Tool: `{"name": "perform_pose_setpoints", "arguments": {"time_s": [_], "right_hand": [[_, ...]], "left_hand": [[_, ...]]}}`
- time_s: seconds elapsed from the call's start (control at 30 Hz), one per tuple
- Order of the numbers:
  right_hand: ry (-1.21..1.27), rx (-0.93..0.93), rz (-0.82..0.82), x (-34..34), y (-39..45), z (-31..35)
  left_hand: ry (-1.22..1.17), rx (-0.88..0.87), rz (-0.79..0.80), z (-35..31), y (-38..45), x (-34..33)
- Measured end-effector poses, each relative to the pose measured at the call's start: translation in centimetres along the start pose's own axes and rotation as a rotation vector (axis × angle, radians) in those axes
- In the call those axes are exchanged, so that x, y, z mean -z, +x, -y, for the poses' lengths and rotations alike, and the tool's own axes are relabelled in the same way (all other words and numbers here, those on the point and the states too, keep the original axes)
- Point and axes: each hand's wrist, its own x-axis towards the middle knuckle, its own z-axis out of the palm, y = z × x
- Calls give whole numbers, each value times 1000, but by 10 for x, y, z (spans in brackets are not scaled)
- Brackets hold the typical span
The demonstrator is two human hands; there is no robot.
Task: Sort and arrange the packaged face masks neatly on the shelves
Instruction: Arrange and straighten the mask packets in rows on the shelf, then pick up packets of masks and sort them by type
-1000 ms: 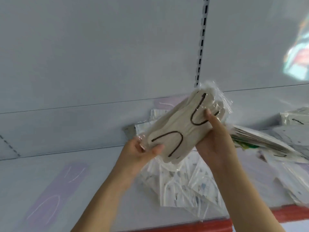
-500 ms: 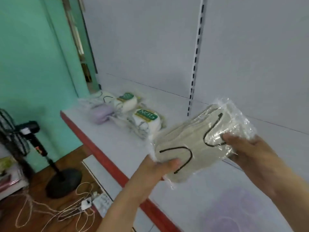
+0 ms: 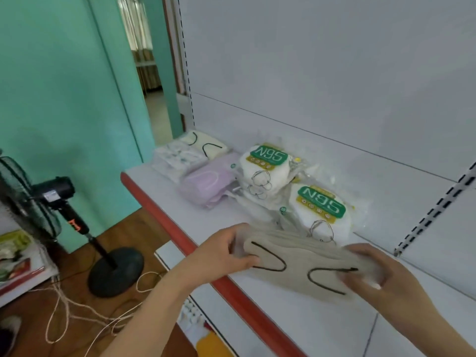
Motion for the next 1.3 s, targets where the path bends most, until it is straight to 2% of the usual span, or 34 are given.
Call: {"name": "perform_pose_setpoints", "arguments": {"time_s": [0.1,0.17,0.23,0.3,0.4,0.47,0.57,0.63,0.7,0.8,0.93,1.03,1.1,1.13,1.2,1.23,1.3], "right_hand": [[-112,-69,82,-13,-13,2],[-115,-107,12,-16,-15,6],[29,-155,-64,-20,-13,13],[152,-217,-33,-31,-10,22],[411,-377,120,-56,-3,31],[633,-465,140,-67,3,34],[730,-520,158,-73,10,39],[668,-527,201,-77,12,42],[456,-497,126,-80,12,44],[100,-306,22,-83,8,51],[54,-273,66,-88,3,54],[27,-248,-52,-65,-12,52],[68,-248,-172,-40,-29,47],[104,-264,-248,-25,-38,40],[113,-295,-400,6,-57,19],[62,-308,-468,23,-67,5],[-140,-382,-602,59,-97,-25]], "left_hand": [[12,16,60,7,4,3],[-17,7,74,3,6,10],[-73,10,52,-1,6,19],[-95,39,13,0,8,31],[81,100,-76,7,10,48],[222,112,-135,19,16,59],[274,107,-186,33,27,69],[333,105,-189,38,32,72],[397,96,-219,42,35,71],[464,76,-265,43,35,61],[526,85,-249,32,28,50],[754,99,-401,8,20,41],[736,-18,-557,-20,16,22],[656,-130,-583,-37,14,4],[455,-367,-497,-73,13,-46],[367,-454,-392,-90,12,-76],[206,-511,-125,-121,2,-147]]}}
